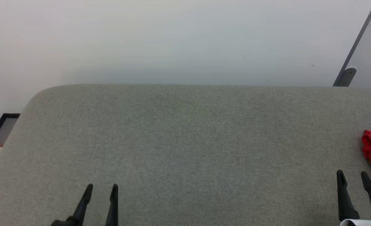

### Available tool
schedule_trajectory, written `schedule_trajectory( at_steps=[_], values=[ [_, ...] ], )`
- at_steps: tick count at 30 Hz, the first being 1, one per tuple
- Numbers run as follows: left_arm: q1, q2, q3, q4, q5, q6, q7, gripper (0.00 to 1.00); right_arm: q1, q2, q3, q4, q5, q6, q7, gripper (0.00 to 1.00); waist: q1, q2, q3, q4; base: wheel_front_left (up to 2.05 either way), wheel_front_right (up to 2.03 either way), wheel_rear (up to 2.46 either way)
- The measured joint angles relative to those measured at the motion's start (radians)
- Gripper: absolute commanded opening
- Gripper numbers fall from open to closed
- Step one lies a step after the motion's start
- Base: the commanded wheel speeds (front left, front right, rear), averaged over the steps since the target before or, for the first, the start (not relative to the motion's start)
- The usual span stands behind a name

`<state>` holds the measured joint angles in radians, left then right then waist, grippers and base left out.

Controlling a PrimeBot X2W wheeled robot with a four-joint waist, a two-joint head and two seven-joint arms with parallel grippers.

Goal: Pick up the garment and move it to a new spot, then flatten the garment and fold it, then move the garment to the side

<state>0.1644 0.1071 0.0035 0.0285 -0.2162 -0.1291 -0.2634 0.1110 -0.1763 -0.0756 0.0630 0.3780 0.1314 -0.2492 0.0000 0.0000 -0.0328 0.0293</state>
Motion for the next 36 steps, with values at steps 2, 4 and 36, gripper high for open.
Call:
schedule_trajectory(
  at_steps=[2, 4, 36],
  values=[
    [0.0, 0.0, 0.003, 0.002, -0.003, 0.0, 0.0, 1.0, 0.0, 0.003, 0.0, -0.001, 0.0, 0.0, 0.0, 1.0, 0.0, 0.0, 0.001, -0.001, 0.0, 0.0, 0.0],
    [0.0, 0.0, 0.005, 0.002, -0.004, 0.0, 0.0, 0.0, 0.0, 0.005, 0.0, -0.002, 0.0, 0.0, 0.0, 0.0, -0.0001, 0.0, 0.003, -0.003, 0.0, 0.0, 0.0],
    [-0.068, -0.011, 0.007, 0.107, -0.485, 0.001, 0.105, 0.0, -0.047, 0.055, -0.008, 0.088, 0.406, 0.0, 0.119, 0.0, 0.0, 0.0, 0.011, -0.009, 0.0, 0.0, 0.0]
  ],
)
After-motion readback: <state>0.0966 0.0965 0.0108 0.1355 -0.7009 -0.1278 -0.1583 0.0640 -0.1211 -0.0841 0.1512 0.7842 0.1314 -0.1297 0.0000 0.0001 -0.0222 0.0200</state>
